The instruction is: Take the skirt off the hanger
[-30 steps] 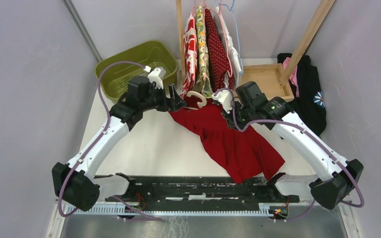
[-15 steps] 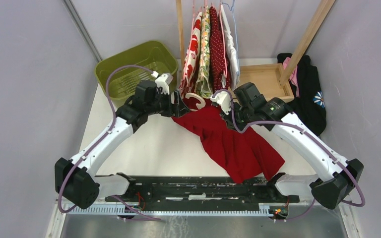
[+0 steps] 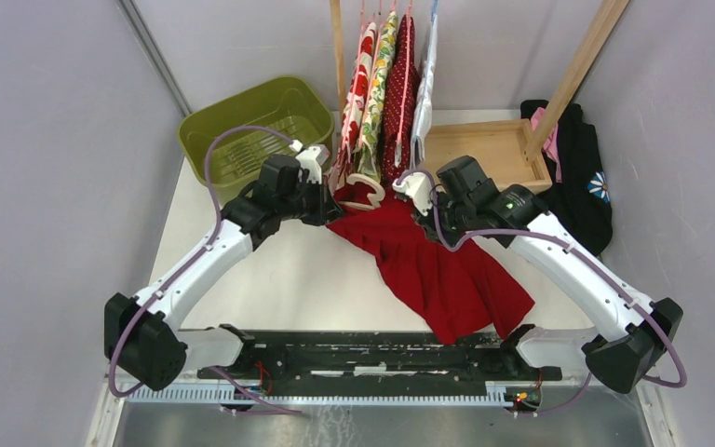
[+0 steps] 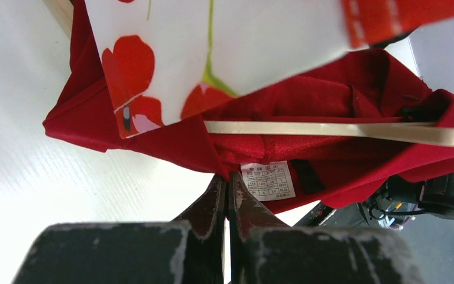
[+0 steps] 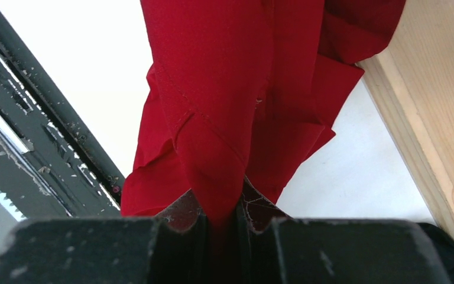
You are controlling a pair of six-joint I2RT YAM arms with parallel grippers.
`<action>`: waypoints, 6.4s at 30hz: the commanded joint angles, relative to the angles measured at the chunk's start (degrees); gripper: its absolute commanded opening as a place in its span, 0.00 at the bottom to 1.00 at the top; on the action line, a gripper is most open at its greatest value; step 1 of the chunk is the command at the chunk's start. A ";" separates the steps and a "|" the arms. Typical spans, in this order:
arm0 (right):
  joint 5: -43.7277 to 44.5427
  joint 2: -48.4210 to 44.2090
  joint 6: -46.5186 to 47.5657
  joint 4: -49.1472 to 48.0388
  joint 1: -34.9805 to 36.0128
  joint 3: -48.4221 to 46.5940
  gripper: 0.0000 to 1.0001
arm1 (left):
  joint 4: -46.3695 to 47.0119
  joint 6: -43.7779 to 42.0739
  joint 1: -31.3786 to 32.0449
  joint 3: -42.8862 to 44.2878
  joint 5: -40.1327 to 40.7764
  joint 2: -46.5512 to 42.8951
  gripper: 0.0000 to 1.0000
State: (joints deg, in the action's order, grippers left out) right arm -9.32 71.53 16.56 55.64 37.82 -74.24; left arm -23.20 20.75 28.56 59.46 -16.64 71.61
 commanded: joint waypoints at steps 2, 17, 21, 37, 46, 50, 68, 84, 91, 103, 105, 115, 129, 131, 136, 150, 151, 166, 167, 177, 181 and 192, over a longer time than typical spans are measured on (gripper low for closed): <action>7.05 -0.14 -0.57 -8.06 0.06 -1.80 0.01 | -5.11 -4.23 -0.16 2.78 4.63 -3.50 0.03; 15.90 -1.86 0.93 -12.28 0.11 -2.07 0.01 | -3.35 -2.84 -0.02 -17.75 9.57 -11.60 0.03; 13.90 -3.16 0.75 -11.30 0.06 -1.95 0.01 | -0.49 -1.83 -0.16 -16.57 9.87 -7.34 0.03; 14.87 -5.47 -0.10 -12.83 0.12 -7.62 0.01 | 5.23 3.51 3.03 -12.53 6.56 9.05 0.03; 19.97 -4.63 0.07 -16.23 0.13 -8.76 0.01 | 4.51 3.13 4.31 -11.47 6.72 10.01 0.03; 16.11 -4.88 -1.07 -15.31 0.06 -7.18 0.01 | 2.33 2.01 4.32 -8.51 8.51 8.37 0.06; 7.76 -3.23 -2.10 -11.92 0.12 -6.97 0.01 | -2.52 -10.22 4.32 0.38 23.54 -8.99 0.69; 2.65 -5.53 -2.43 -6.31 0.38 -5.90 0.01 | 7.55 -25.30 4.14 5.55 23.49 -11.30 0.94; -1.17 -6.94 -2.30 -2.61 0.82 -5.26 0.01 | 7.54 -26.95 4.11 7.32 18.31 -10.74 0.95; -4.09 -8.64 -1.87 2.86 1.47 -5.75 0.01 | 6.42 -35.95 1.49 3.19 -4.46 -8.81 0.92; -3.96 -8.53 -1.67 2.98 1.47 -5.81 0.01 | 6.17 -36.42 0.34 2.43 -8.48 -9.16 0.92; -3.44 -7.94 -0.83 3.29 1.54 -6.70 0.01 | -0.26 -42.98 -4.39 1.21 -25.75 -8.78 0.86; -3.12 -6.88 -0.30 3.49 1.84 -8.70 0.01 | 5.91 -41.96 -4.89 -5.12 -30.70 -5.10 0.83; -3.08 -6.87 -0.08 3.67 1.94 -9.04 0.01 | 8.44 -40.60 -4.91 -6.32 -31.13 -4.64 0.83; -3.73 -7.06 0.14 4.06 2.07 -9.87 0.01 | 15.69 -37.09 -4.79 -10.07 -31.51 -3.56 0.82; -5.33 -6.92 0.61 4.34 2.62 -8.74 0.01 | 15.93 -41.41 -4.86 -4.28 -24.31 -4.40 0.83; -5.43 -6.93 0.71 4.41 2.68 -8.62 0.01 | 16.05 -41.36 -4.85 -3.78 -24.38 -3.98 0.83; -4.25 -6.07 1.85 3.65 2.85 -10.63 0.01 | 24.81 -31.15 -3.99 -11.22 -33.13 -2.08 0.84; -4.14 -5.82 1.88 3.55 2.87 -10.92 0.01 | 25.63 -30.34 -3.44 -11.73 -33.40 -2.03 0.84; -4.00 -4.74 2.34 2.99 2.88 -12.64 0.01 | 32.91 -27.45 1.26 -12.06 -33.88 4.51 0.84; -2.14 -4.44 2.65 1.58 2.89 -12.82 0.01 | 32.42 -27.75 2.75 -12.35 -33.28 5.19 0.82; -0.67 -3.21 2.59 -0.79 2.87 -12.61 0.01 | 20.30 -32.16 3.08 -9.37 -25.60 4.36 0.09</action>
State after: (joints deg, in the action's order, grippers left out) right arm -7.84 69.58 19.70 66.96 40.36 -82.50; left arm 2.74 -11.27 31.11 47.24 -46.52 76.38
